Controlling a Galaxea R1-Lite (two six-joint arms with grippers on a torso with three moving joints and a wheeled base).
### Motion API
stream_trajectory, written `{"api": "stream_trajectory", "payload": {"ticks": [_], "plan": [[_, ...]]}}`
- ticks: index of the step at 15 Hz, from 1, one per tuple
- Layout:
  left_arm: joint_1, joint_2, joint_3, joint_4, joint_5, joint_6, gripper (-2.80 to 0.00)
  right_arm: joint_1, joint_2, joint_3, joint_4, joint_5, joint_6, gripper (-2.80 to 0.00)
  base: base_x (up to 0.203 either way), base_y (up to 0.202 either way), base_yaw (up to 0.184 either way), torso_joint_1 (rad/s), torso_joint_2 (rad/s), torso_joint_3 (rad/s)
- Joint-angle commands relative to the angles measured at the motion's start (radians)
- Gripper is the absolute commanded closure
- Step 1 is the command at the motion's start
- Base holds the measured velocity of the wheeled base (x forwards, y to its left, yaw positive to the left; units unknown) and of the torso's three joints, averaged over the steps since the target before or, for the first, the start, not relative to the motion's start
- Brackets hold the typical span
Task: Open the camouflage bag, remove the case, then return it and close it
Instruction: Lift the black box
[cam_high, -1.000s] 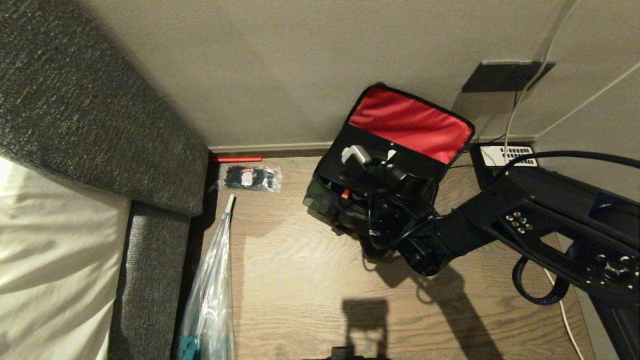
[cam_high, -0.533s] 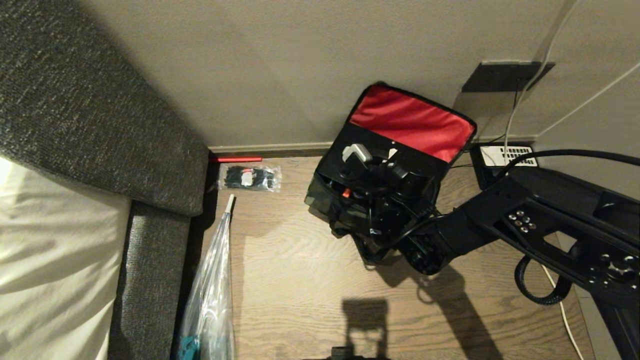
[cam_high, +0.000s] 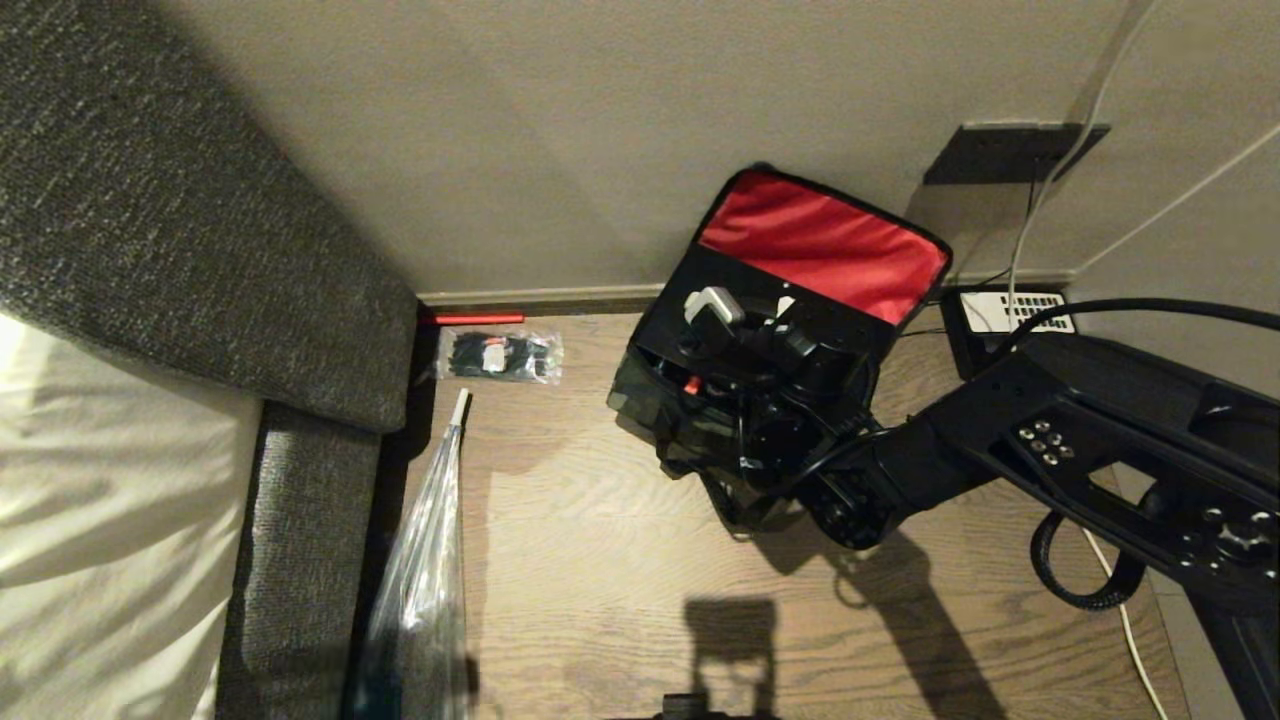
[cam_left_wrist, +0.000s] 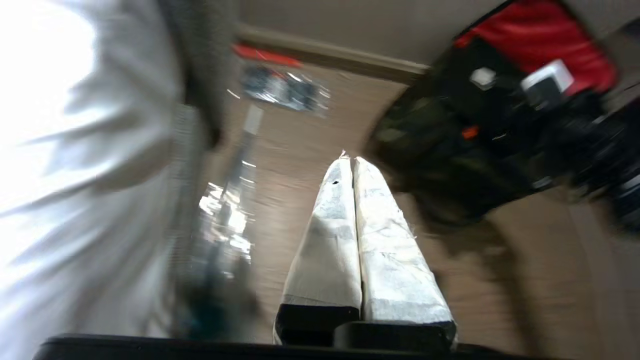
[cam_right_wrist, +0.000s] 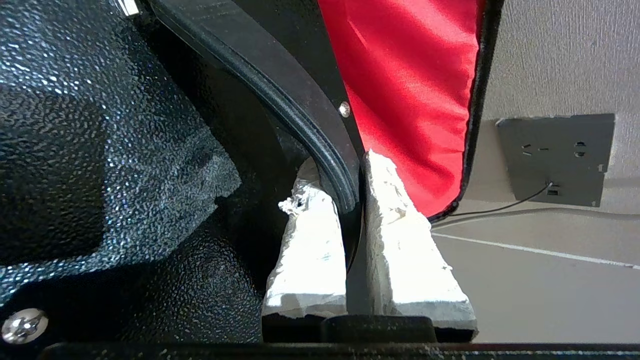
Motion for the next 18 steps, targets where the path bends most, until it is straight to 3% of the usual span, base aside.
{"api": "stream_trajectory", "payload": {"ticks": [1, 5, 7, 10, 15, 18], "plan": [[0.001, 0.350, -0.104, -0.024, -0.052, -0.092, 0.00, 0.000, -0.003, -0.004, -0.008, -0.006, -0.006, 0.00, 0.000, 0.000, 0.000, 0.000, 0.00, 0.000], [0.023, 0.784, -0.146, -0.204, -0.326, -0.214, 0.00, 0.000, -0.005, -0.010, -0.005, -0.006, -0.005, 0.00, 0.000, 0.000, 0.000, 0.000, 0.00, 0.000], [0.028, 0.962, -0.126, -0.327, -0.404, -0.242, 0.00, 0.000, -0.013, -0.011, -0.003, -0.008, -0.005, 0.00, 0.000, 0.000, 0.000, 0.000, 0.00, 0.000], [0.010, 1.175, -0.129, -0.507, -0.462, -0.261, 0.00, 0.000, -0.017, -0.012, -0.003, -0.008, -0.005, 0.00, 0.000, 0.000, 0.000, 0.000, 0.00, 0.000], [-0.023, 1.393, -0.215, -0.615, -0.560, -0.275, 0.00, 0.000, -0.031, -0.012, -0.002, -0.008, -0.005, 0.00, 0.000, 0.000, 0.000, 0.000, 0.00, 0.000], [-0.073, 1.496, -0.310, -0.726, -0.626, -0.353, 0.00, 0.000, -0.040, -0.016, 0.000, -0.009, -0.004, 0.00, 0.000, 0.000, 0.000, 0.000, 0.00, 0.000]]}}
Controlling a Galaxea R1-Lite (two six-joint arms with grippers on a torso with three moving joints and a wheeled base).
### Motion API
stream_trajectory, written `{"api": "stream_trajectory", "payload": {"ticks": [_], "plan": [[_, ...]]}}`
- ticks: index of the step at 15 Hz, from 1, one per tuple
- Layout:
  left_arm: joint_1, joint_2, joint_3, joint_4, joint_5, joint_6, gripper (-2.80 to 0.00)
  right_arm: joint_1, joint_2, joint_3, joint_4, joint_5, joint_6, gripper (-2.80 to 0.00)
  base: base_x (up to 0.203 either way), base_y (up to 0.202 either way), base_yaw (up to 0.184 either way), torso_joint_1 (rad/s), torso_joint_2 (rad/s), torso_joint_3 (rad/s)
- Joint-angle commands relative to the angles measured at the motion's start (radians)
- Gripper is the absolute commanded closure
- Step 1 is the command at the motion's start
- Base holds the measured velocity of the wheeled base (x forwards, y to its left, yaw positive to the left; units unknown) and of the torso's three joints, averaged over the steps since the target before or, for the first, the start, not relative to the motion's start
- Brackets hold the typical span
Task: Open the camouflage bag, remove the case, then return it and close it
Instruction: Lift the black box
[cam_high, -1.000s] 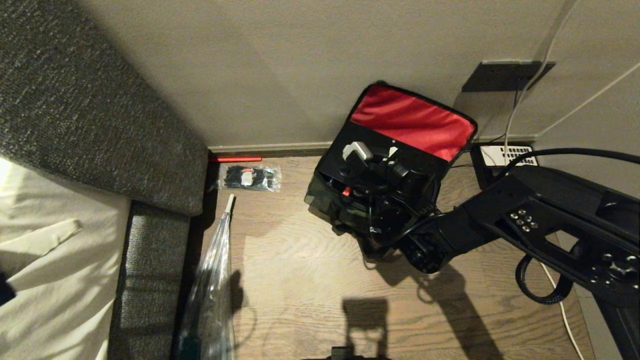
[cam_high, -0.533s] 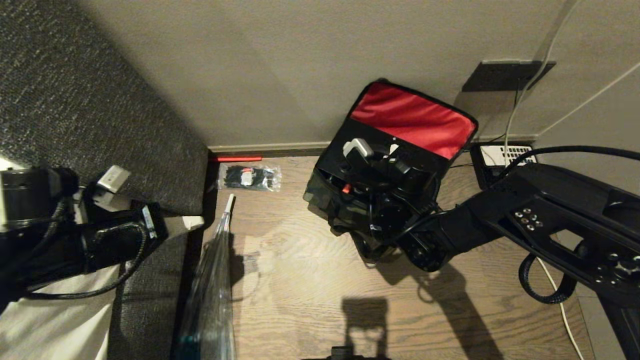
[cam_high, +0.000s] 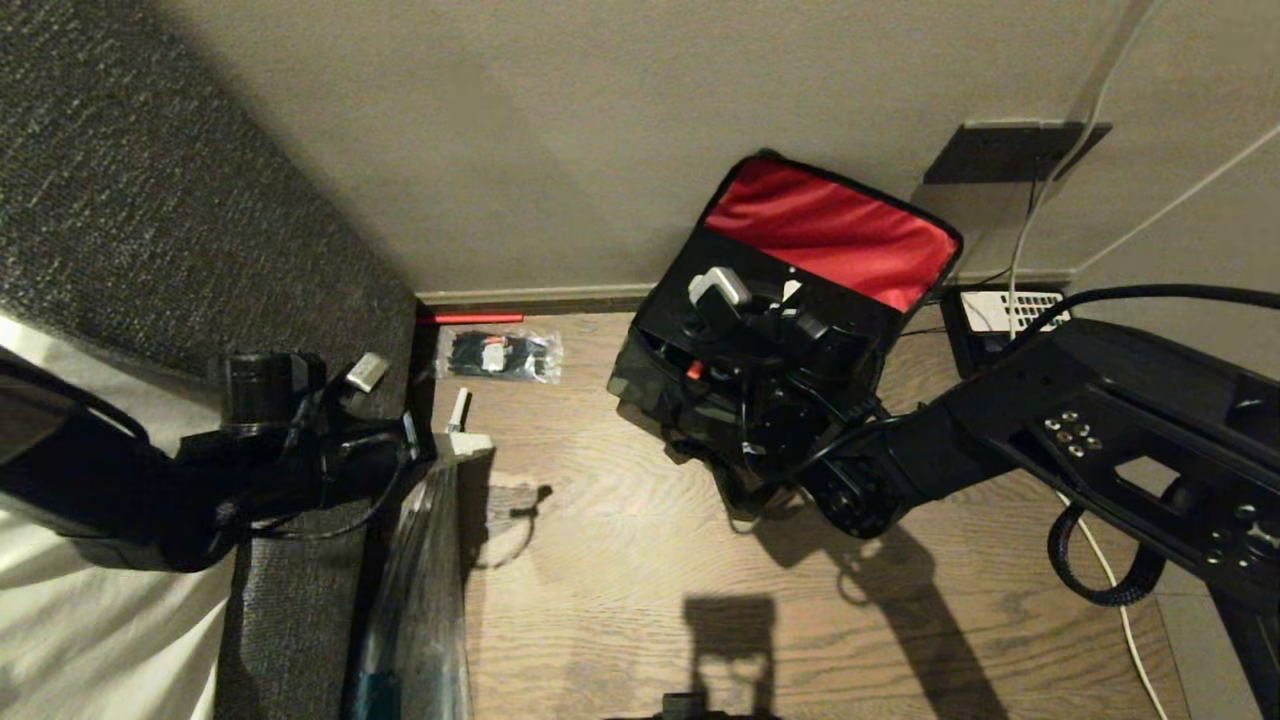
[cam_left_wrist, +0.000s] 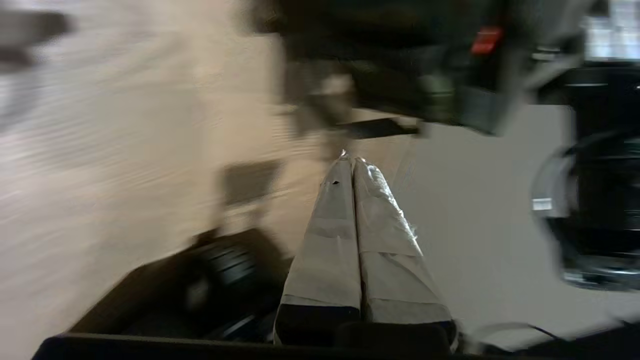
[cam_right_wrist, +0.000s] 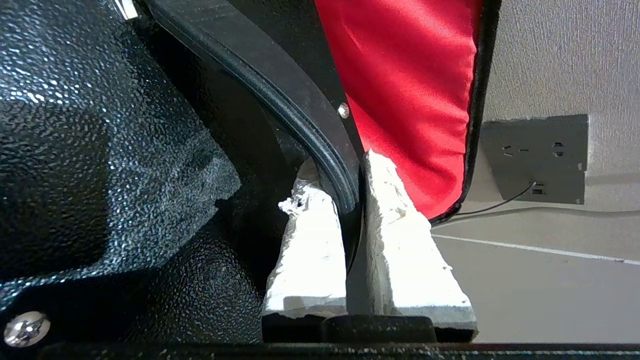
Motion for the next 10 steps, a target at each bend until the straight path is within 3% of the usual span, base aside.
{"api": "stream_trajectory", "payload": {"ticks": [1, 6, 10], "plan": [[-0.049, 0.082, -0.048, -0.069, -0.028, -0.075, 0.00, 0.000, -0.008, -0.002, -0.008, -0.006, -0.006, 0.00, 0.000, 0.000, 0.000, 0.000, 0.00, 0.000], [-0.128, 0.174, -0.037, -0.374, -0.086, -0.269, 0.00, 0.008, -0.013, 0.007, -0.009, -0.006, 0.003, 0.00, 0.000, 0.000, 0.000, 0.000, 0.00, 0.000], [-0.147, 0.250, -0.031, -0.521, -0.099, -0.279, 0.00, 0.015, -0.035, 0.032, -0.009, -0.006, 0.012, 0.00, 0.000, 0.000, 0.000, 0.000, 0.00, 0.000]]}}
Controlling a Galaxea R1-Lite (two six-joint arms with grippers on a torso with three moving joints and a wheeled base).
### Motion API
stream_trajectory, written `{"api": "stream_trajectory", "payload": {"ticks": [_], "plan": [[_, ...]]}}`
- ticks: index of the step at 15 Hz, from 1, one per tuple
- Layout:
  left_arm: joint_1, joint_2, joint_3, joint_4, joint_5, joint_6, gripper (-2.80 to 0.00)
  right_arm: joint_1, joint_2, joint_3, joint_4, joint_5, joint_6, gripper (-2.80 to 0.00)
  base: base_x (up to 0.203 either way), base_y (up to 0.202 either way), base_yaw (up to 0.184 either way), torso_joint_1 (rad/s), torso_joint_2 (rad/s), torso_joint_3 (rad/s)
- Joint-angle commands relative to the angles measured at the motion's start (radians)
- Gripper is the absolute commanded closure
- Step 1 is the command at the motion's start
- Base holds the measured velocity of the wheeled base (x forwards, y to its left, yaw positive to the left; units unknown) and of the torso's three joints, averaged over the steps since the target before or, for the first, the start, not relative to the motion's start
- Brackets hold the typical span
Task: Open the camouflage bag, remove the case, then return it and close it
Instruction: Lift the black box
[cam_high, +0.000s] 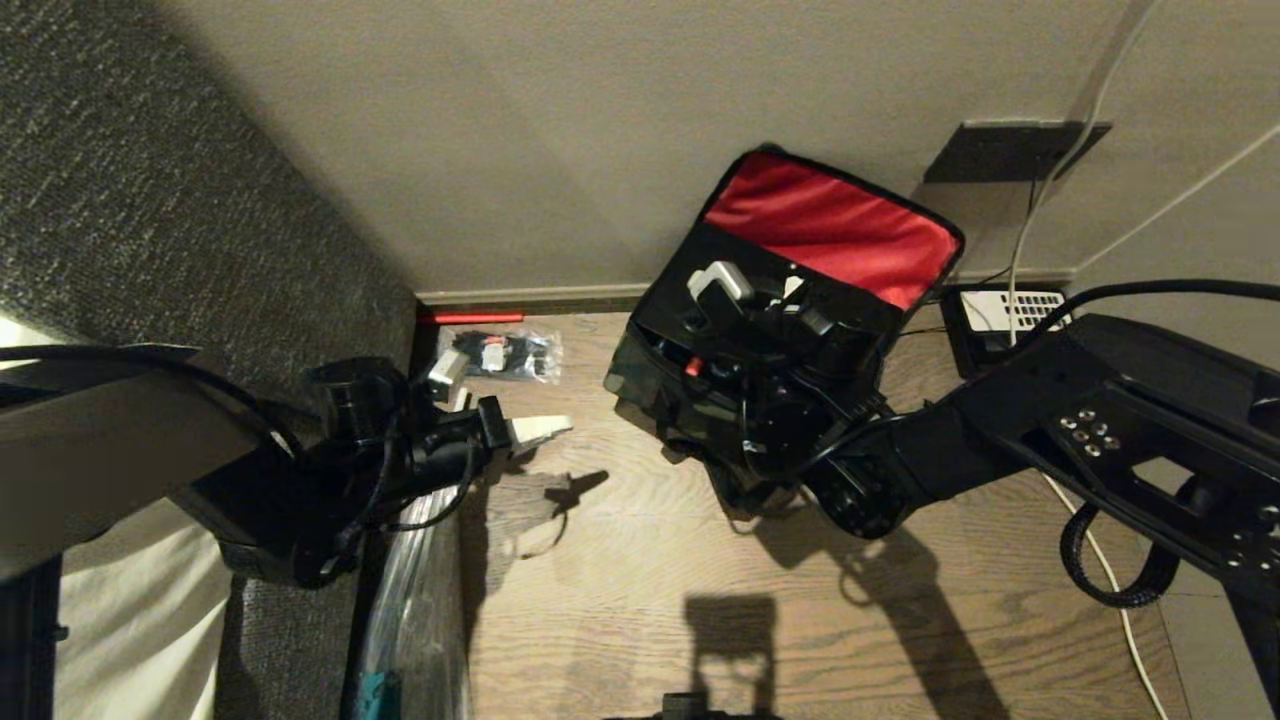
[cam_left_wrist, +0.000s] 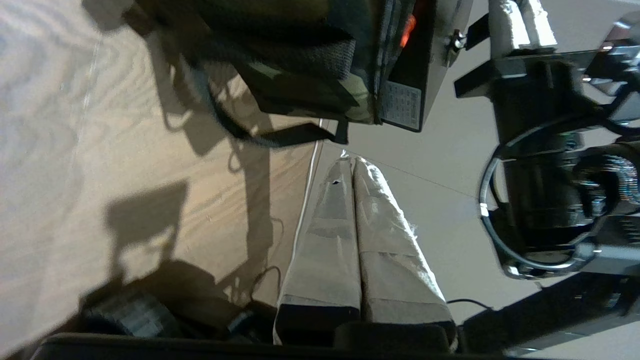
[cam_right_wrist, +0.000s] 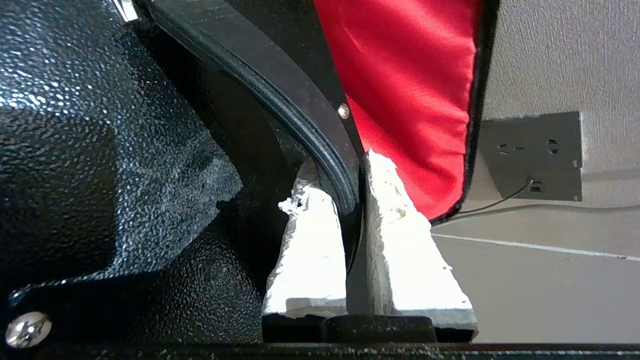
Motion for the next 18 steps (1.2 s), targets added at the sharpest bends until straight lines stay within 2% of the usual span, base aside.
{"api": "stream_trajectory", "payload": {"ticks": [1, 6, 11, 16, 18], "plan": [[-0.020, 0.045, -0.004, -0.037, -0.008, -0.006, 0.00, 0.010, -0.020, 0.024, -0.007, -0.004, -0.001, 0.00, 0.000, 0.000, 0.000, 0.000, 0.00, 0.000], [-0.059, 0.101, -0.015, -0.138, -0.016, -0.017, 0.00, 0.046, -0.046, 0.094, -0.010, -0.004, 0.023, 0.00, 0.000, 0.000, 0.000, 0.000, 0.00, 0.000], [-0.075, 0.114, -0.049, -0.143, -0.021, -0.018, 0.00, 0.075, -0.052, 0.126, -0.016, -0.005, 0.033, 0.00, 0.000, 0.000, 0.000, 0.000, 0.00, 0.000], [-0.082, 0.136, -0.083, -0.147, -0.058, -0.018, 0.00, 0.096, -0.073, 0.169, -0.015, -0.005, 0.046, 0.00, 0.000, 0.000, 0.000, 0.000, 0.00, 0.000], [-0.089, 0.156, -0.096, -0.194, -0.061, -0.018, 0.00, 0.102, -0.076, 0.175, -0.015, -0.005, 0.054, 0.00, 0.000, 0.000, 0.000, 0.000, 0.00, 0.000]]}}
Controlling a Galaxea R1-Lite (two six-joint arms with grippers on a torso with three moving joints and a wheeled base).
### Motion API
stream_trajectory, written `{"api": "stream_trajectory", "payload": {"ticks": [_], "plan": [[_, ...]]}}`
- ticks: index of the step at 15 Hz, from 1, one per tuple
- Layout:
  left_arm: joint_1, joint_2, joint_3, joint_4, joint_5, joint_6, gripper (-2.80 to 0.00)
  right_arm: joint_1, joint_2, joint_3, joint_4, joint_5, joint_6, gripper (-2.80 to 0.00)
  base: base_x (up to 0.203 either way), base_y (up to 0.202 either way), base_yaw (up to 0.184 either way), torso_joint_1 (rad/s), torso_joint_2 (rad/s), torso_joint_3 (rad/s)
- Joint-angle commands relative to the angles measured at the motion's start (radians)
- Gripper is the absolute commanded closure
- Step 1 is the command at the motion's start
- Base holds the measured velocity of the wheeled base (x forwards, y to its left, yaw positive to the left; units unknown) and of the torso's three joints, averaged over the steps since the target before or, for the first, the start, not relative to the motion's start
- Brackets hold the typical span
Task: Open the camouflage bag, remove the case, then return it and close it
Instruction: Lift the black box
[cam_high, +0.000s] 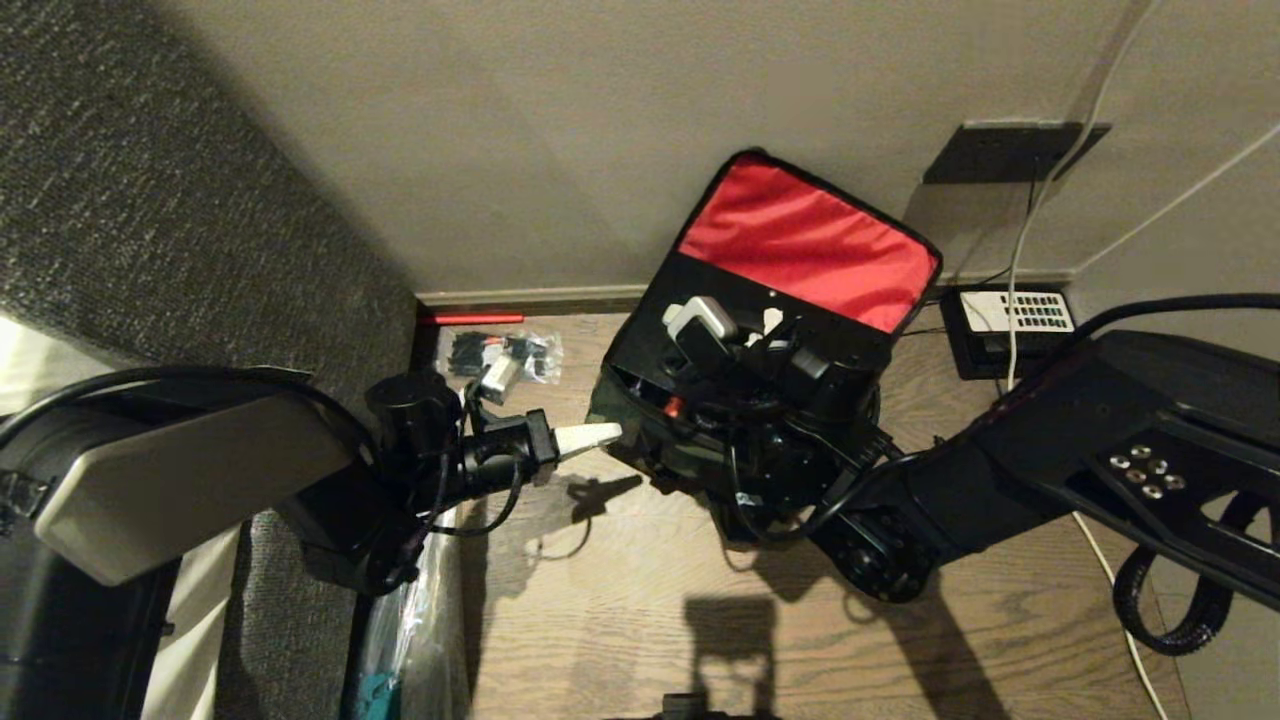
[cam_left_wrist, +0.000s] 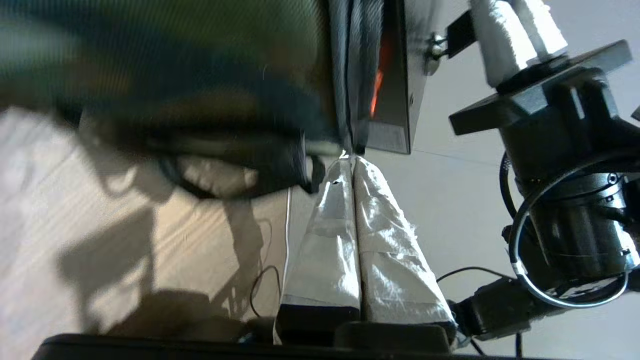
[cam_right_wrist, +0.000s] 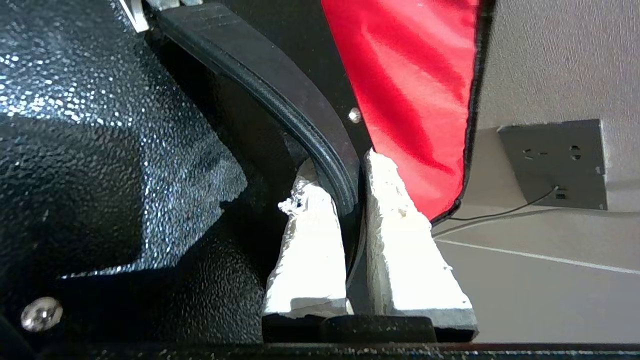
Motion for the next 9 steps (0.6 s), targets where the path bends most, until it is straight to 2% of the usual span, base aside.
{"api": "stream_trajectory", "payload": {"ticks": [1, 3, 9], "plan": [[-0.003, 0.025, -0.012, -0.035, -0.007, -0.010, 0.00, 0.007, -0.008, 0.009, -0.007, -0.004, -0.006, 0.00, 0.000, 0.000, 0.000, 0.000, 0.00, 0.000], [-0.019, 0.037, -0.015, -0.064, -0.010, -0.032, 0.00, 0.010, -0.008, 0.009, -0.009, -0.004, -0.006, 0.00, 0.000, 0.000, 0.000, 0.000, 0.00, 0.000], [-0.029, 0.046, -0.040, -0.106, -0.010, -0.043, 0.00, 0.028, -0.022, 0.047, -0.011, -0.004, 0.004, 0.00, 0.000, 0.000, 0.000, 0.000, 0.00, 0.000]]}}
